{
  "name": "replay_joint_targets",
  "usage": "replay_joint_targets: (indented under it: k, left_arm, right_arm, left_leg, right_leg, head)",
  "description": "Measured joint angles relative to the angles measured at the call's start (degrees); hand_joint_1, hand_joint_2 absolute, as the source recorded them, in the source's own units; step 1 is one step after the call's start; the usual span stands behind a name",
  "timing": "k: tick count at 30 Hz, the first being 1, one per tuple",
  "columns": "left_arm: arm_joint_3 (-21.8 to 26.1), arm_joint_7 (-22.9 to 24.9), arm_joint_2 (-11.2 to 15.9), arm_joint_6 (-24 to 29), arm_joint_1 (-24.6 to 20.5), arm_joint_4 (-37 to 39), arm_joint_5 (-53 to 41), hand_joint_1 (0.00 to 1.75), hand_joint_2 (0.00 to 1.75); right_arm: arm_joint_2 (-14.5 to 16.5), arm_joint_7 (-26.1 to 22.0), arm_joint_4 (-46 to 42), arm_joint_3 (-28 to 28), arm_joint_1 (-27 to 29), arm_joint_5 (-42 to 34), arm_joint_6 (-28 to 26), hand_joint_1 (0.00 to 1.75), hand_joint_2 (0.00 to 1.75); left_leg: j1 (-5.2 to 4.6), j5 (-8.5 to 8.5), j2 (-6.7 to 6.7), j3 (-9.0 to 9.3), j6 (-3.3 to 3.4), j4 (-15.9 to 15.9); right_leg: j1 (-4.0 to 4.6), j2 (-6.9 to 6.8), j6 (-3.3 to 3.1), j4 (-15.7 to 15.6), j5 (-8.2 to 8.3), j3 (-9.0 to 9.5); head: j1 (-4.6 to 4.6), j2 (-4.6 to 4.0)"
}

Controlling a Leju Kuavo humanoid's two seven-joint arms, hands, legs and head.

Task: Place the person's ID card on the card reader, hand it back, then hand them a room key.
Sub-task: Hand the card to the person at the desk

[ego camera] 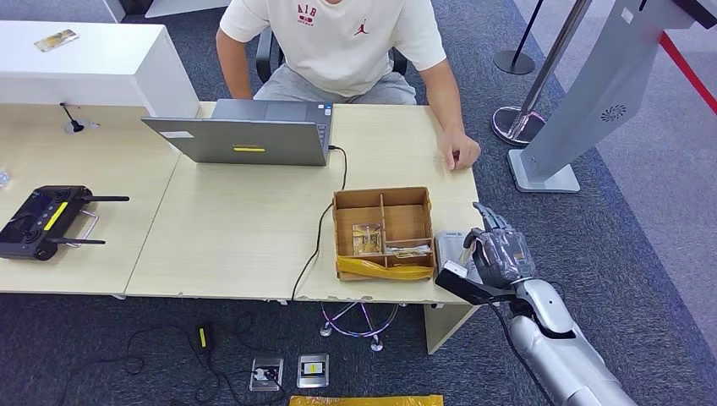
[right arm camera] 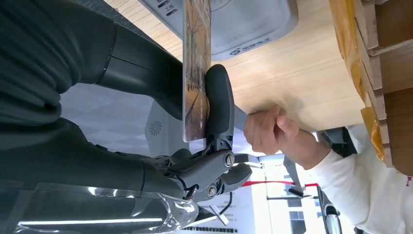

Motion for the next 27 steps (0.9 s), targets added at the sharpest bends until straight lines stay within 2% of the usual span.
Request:
replay_joint_targets:
  k: [27]
  left_arm:
    - [0.0, -0.2, 0.0, 0.1, 0.0, 0.0, -0.4, 0.0, 0.0]
  right_arm:
    - [0.1, 0.7, 0.5, -0.1, -0.7, -0.6, -0.8, 1.75, 1.75]
  left_leg:
    - [0.0, 0.0, 0.02, 0.02, 0.0, 0.0]
  right_leg:
    - [-0.01, 0.06, 0.0, 0.0, 0.02, 0.04]
  head:
    - [0.0, 0.0]
